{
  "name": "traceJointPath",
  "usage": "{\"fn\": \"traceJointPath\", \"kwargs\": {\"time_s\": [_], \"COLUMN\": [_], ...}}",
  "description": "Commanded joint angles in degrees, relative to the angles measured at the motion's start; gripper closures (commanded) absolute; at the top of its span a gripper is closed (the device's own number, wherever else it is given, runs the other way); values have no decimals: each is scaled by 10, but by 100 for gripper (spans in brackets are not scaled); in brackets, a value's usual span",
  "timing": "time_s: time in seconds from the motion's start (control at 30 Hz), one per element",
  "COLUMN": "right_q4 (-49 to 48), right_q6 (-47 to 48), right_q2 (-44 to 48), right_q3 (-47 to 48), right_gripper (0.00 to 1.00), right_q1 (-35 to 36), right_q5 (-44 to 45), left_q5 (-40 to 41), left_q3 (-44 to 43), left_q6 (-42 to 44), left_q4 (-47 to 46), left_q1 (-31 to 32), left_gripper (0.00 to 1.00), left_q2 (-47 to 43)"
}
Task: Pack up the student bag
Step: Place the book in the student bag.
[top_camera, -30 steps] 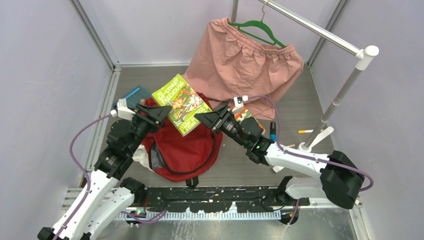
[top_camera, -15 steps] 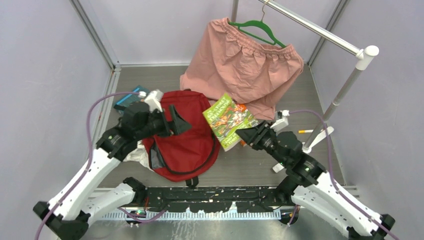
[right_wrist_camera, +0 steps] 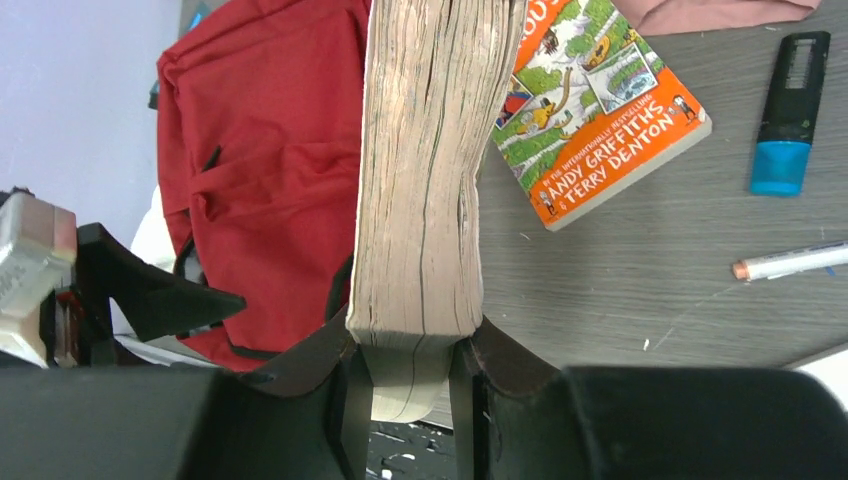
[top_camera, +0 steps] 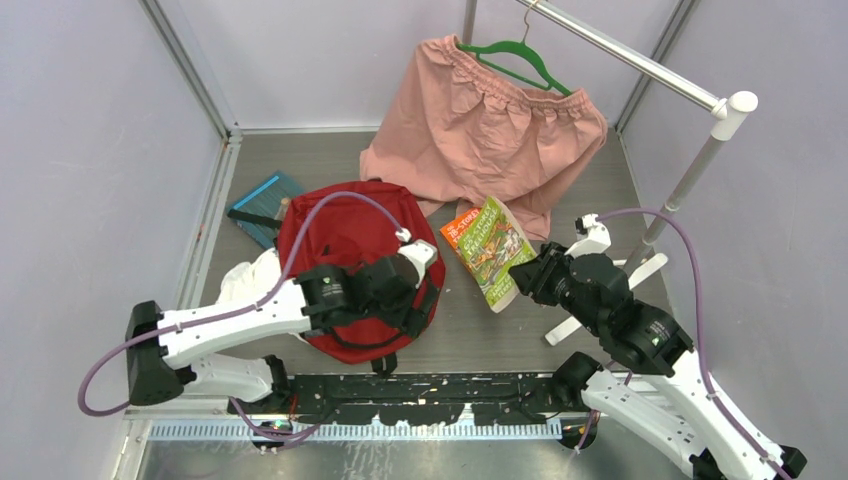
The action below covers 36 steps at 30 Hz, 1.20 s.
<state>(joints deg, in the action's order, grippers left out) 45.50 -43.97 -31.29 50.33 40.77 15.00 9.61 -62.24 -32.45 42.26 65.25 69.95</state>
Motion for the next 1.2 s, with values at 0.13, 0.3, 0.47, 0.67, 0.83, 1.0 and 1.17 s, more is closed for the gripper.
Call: {"fn": "traceJointPath", "kwargs": {"time_s": [0.13, 0.3, 0.47, 0.67, 0.83, 1.0, 1.17], "right_q4": [-50, -58, -76, -92, -112, -131, -143], "right_q6": [-5, -13, -21, -23, -24, -29, -29], "right_q2": [29, 31, 18, 2, -15, -32, -38], "right_q3": [8, 3, -2, -4, -10, -16, -17], "right_gripper": [99, 99, 99, 99, 99, 99, 99], "right_q1": [2, 1, 1, 1, 2, 2, 1], "right_q5": [20, 14, 5, -1, -12, -27, -51], "left_q5": [117, 114, 126, 141, 174, 184, 210], "left_q3": [-7, -2, -2, 25, 50, 46, 13], "left_q6": [6, 16, 17, 7, 0, -4, -4], "left_q4": [-49, -85, -77, -60, -48, -34, 10], "left_q1": [37, 37, 37, 37, 35, 34, 35], "left_gripper": [20, 22, 25, 26, 29, 48, 84], "left_q2": [75, 123, 173, 182, 164, 177, 192]}}
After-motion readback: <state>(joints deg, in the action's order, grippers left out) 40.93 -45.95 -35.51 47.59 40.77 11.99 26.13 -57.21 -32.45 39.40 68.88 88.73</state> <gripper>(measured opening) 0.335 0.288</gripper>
